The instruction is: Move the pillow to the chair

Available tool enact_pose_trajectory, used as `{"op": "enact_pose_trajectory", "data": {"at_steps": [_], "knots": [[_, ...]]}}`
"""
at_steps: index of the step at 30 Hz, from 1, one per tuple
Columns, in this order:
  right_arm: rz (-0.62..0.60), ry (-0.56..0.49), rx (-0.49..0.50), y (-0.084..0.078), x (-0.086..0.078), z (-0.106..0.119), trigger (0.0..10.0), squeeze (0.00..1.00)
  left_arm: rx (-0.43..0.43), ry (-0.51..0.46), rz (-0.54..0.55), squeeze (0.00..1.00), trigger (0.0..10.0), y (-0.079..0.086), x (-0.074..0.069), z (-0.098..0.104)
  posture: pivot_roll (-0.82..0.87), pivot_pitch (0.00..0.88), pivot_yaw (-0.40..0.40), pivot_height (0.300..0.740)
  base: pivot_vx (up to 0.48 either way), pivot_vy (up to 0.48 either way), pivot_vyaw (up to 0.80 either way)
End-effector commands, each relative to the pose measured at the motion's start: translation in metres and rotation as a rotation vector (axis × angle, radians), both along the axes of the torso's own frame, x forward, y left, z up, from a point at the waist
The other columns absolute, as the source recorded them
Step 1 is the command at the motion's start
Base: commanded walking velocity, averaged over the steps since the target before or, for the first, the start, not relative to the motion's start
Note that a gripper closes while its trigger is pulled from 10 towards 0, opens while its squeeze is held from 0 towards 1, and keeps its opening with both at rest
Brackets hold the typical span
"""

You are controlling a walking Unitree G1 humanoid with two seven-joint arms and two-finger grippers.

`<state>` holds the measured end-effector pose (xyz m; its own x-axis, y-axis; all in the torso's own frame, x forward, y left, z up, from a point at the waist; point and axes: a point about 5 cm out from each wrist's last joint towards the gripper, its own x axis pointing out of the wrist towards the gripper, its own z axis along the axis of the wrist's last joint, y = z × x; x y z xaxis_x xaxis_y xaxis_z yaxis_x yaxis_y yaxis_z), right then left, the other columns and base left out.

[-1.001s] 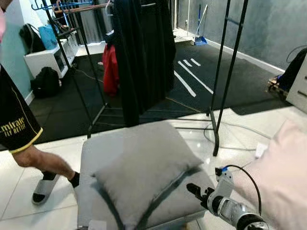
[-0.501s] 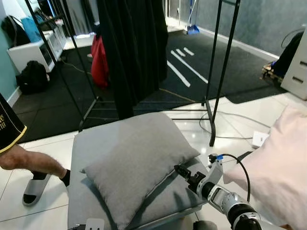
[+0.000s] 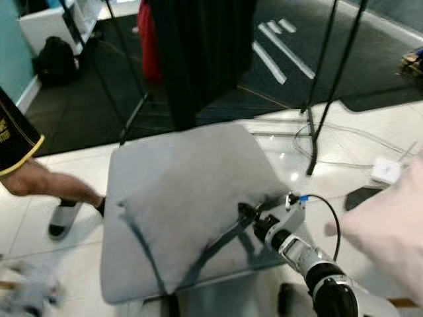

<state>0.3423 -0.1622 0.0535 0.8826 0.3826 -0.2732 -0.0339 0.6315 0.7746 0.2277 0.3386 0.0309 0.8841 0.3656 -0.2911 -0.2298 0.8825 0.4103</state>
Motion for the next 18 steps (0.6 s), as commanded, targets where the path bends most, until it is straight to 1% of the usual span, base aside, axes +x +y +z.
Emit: {"op": "enact_pose_trajectory", "data": {"at_steps": [1, 2, 4, 6, 7, 8, 9, 11, 12, 14, 17, 18], "knots": [[0.014, 0.032, 0.016, 0.012, -0.001, -0.003, 10.0, 0.00, -0.037, 0.058, -0.046, 0.00, 10.0, -0.013, -0.011, -0.013, 0.21, 0.303, 0.177, 0.436, 0.000, 0.000, 0.00], [0.014, 0.032, 0.016, 0.012, -0.001, -0.003, 10.0, 0.00, -0.037, 0.058, -0.046, 0.00, 10.0, -0.013, -0.011, -0.013, 0.21, 0.303, 0.177, 0.436, 0.000, 0.000, 0.00], [0.024, 0.024, 0.022, 0.016, 0.001, -0.001, 10.0, 0.00, -0.012, 0.023, -0.072, 0.00, 10.0, -0.014, -0.008, -0.005, 0.22, 0.311, 0.182, 0.436, 0.000, 0.000, 0.00], [0.024, 0.024, 0.022, 0.016, 0.001, -0.001, 10.0, 0.00, -0.012, 0.023, -0.072, 0.00, 10.0, -0.014, -0.008, -0.005, 0.22, 0.311, 0.182, 0.436, 0.000, 0.000, 0.00], [0.035, 0.001, 0.037, 0.018, 0.003, 0.002, 10.0, 0.00, 0.003, 0.011, -0.082, 0.00, 10.0, -0.014, -0.006, 0.000, 0.23, 0.317, 0.189, 0.436, 0.000, 0.000, 0.00], [0.042, -0.033, 0.078, 0.021, 0.006, 0.008, 10.0, 0.00, 0.012, 0.001, -0.088, 0.00, 10.0, -0.013, -0.006, 0.004, 0.24, 0.328, 0.197, 0.436, 0.000, 0.000, 0.00], [0.042, -0.033, 0.078, 0.021, 0.006, 0.008, 10.0, 0.00, 0.012, 0.001, -0.088, 0.00, 10.0, -0.013, -0.006, 0.004, 0.24, 0.328, 0.197, 0.436, 0.000, 0.000, 0.00], [0.065, -0.110, 0.168, 0.027, 0.013, 0.023, 10.0, 0.00, 0.005, 0.009, -0.107, 0.00, 10.0, -0.010, -0.004, 0.011, 0.25, 0.340, 0.201, 0.436, 0.000, 0.000, 0.00], [0.065, -0.110, 0.168, 0.027, 0.013, 0.023, 10.0, 0.00, 0.005, 0.009, -0.107, 0.00, 10.0, -0.010, -0.004, 0.011, 0.25, 0.340, 0.201, 0.436, 0.000, 0.000, 0.00], [0.090, -0.163, 0.217, 0.034, 0.018, 0.034, 10.0, 0.00, -0.008, 0.022, -0.117, 0.00, 10.0, -0.009, -0.004, 0.015, 0.25, 0.343, 0.201, 0.436, 0.000, 0.000, 0.00], [0.098, -0.185, 0.234, 0.036, 0.020, 0.039, 10.0, 0.00, -0.011, 0.025, -0.117, 0.00, 10.0, -0.009, -0.005, 0.015, 0.25, 0.347, 0.194, 0.436, 0.000, 0.000, 0.00], [0.093, -0.206, 0.251, 0.037, 0.023, 0.045, 3.3, 0.00, -0.015, 0.030, -0.116, 0.00, 10.0, -0.010, -0.006, 0.016, 0.25, 0.349, 0.192, 0.436, 0.000, 0.000, 0.00]]}}
